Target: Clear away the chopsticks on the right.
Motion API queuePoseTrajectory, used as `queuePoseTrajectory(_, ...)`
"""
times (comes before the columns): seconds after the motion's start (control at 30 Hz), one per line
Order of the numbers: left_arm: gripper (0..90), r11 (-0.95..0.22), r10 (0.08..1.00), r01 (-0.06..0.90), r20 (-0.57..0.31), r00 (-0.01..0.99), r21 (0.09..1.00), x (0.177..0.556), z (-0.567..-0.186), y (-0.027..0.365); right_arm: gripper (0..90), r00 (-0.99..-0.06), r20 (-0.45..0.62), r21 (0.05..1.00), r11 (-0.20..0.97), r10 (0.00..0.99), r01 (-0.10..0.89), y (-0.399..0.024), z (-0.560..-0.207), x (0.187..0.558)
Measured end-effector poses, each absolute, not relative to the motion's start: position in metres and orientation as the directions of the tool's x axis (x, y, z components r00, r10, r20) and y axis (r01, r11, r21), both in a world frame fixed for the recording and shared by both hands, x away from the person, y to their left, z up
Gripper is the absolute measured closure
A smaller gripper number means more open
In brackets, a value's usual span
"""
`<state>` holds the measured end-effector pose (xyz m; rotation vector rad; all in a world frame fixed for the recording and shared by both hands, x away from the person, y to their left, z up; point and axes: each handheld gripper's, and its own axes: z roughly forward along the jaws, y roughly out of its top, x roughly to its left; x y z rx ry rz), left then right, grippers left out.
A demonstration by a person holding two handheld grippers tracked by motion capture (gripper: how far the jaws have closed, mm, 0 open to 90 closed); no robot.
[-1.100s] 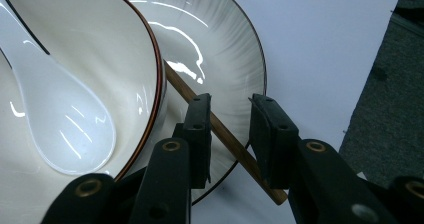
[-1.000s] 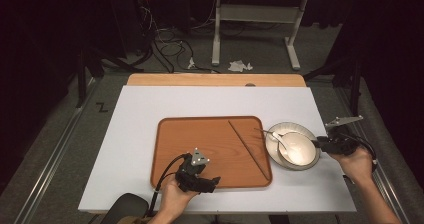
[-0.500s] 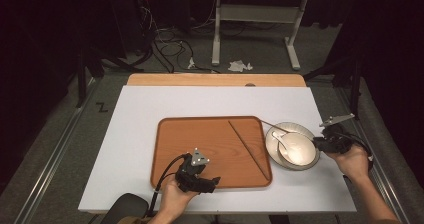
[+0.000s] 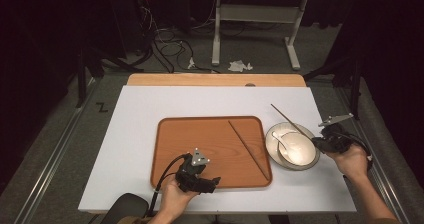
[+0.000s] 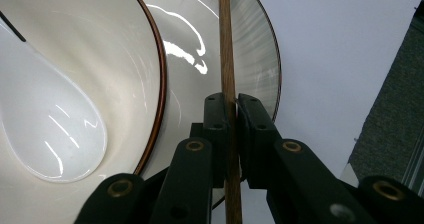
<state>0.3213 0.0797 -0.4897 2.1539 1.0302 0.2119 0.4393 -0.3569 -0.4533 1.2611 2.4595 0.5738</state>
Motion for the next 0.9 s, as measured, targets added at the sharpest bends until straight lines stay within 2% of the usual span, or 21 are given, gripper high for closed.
queuePoseTrajectory(0.33, 24.9, -0.413, 0.731, 0.608, -0.152, 0.666, 0.678, 0.321, -0.49, 0.08, 85.3, -0.557, -0.114, 0.494, 0.533, 0.823, 0.687, -0.354, -0.454, 0.437)
queuePoseTrajectory(0.9, 24.9, -0.405, 0.734, 0.61, -0.155, 0.661, 0.681, 0.321, -0.489, 0.08, 85.5, -0.547, -0.097, 0.605, 0.486, 0.832, 0.631, -0.355, -0.425, 0.425)
